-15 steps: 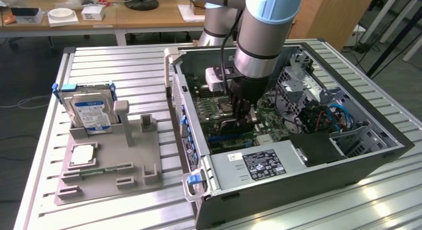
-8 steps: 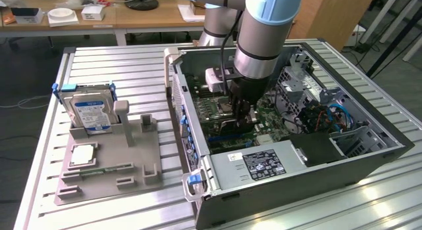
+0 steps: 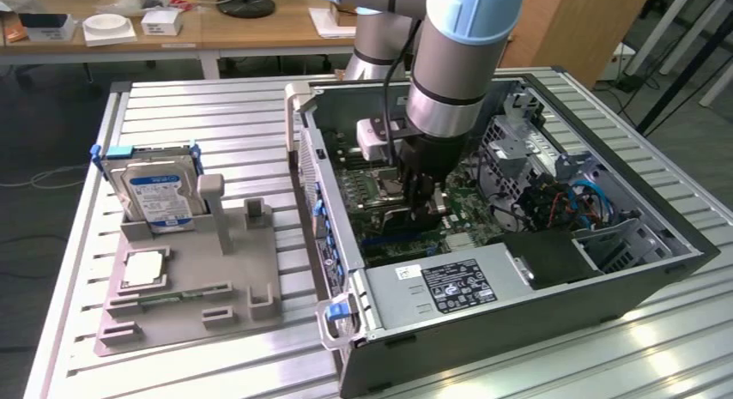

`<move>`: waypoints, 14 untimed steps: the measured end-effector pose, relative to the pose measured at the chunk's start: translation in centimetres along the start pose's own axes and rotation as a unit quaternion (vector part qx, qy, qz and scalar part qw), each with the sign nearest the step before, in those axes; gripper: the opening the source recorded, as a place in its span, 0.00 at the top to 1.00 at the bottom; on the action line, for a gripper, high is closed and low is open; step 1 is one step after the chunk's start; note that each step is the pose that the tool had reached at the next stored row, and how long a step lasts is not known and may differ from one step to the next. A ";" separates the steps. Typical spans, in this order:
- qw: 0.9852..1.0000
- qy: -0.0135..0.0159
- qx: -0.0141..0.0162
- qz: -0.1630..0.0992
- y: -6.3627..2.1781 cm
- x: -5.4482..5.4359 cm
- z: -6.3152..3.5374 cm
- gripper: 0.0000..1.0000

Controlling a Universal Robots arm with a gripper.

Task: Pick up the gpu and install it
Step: 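Insert the gpu into the slot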

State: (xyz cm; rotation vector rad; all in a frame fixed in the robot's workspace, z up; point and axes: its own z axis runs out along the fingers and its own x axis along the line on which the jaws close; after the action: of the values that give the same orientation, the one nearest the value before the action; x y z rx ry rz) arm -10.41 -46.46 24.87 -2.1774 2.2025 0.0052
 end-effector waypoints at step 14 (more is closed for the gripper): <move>1.000 0.000 0.000 0.000 0.01 0.0 0.34 0.74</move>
State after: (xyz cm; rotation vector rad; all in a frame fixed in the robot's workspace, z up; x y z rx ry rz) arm -10.41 -46.46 24.53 -2.1776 2.2027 0.0048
